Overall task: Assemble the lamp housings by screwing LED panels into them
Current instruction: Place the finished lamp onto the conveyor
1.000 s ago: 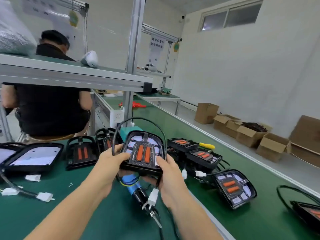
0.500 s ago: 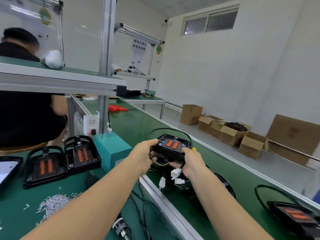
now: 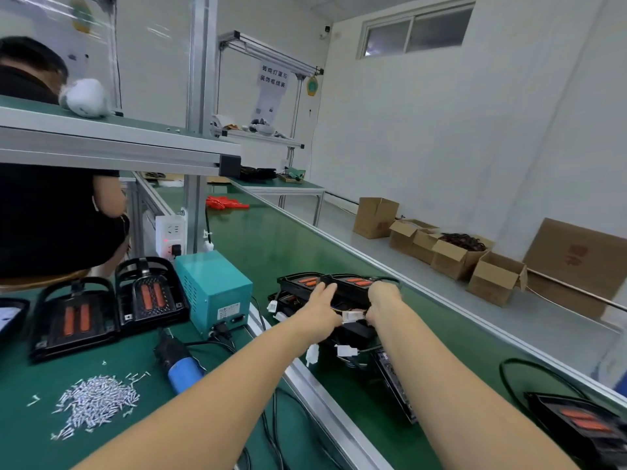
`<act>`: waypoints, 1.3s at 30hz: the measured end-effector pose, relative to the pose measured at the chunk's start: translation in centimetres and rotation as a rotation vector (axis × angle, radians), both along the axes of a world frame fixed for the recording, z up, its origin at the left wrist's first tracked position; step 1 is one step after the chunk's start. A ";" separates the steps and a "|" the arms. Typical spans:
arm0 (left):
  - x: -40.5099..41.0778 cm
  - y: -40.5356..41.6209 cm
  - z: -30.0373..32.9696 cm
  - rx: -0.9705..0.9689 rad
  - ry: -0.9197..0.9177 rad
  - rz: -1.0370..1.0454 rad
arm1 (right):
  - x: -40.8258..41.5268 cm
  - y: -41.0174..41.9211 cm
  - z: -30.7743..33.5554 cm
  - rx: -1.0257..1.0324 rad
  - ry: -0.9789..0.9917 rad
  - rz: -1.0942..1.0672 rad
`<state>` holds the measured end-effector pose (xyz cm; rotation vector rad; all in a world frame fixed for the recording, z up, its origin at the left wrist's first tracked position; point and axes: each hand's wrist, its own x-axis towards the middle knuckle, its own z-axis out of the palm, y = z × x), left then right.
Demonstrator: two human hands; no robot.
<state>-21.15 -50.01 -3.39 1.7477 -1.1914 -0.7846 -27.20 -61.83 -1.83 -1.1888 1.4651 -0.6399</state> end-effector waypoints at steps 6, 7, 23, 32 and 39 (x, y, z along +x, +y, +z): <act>-0.6 -0.4 -0.4 0.017 -0.238 -0.098 | -0.5 -0.8 0.1 -0.296 0.515 0.174; -0.6 -0.4 -0.5 0.024 -0.255 -0.105 | -0.6 -0.7 0.1 -0.290 0.335 0.132; -0.8 1.0 -0.8 0.128 -0.307 -0.131 | -1.3 0.2 -0.9 -0.534 0.853 0.348; 0.5 2.3 -0.7 0.163 -0.385 -0.079 | -1.4 1.2 -0.5 -0.604 0.901 0.358; 2.8 4.8 -1.0 0.338 -0.565 -0.018 | 1.7 5.0 0.4 -0.794 0.841 0.478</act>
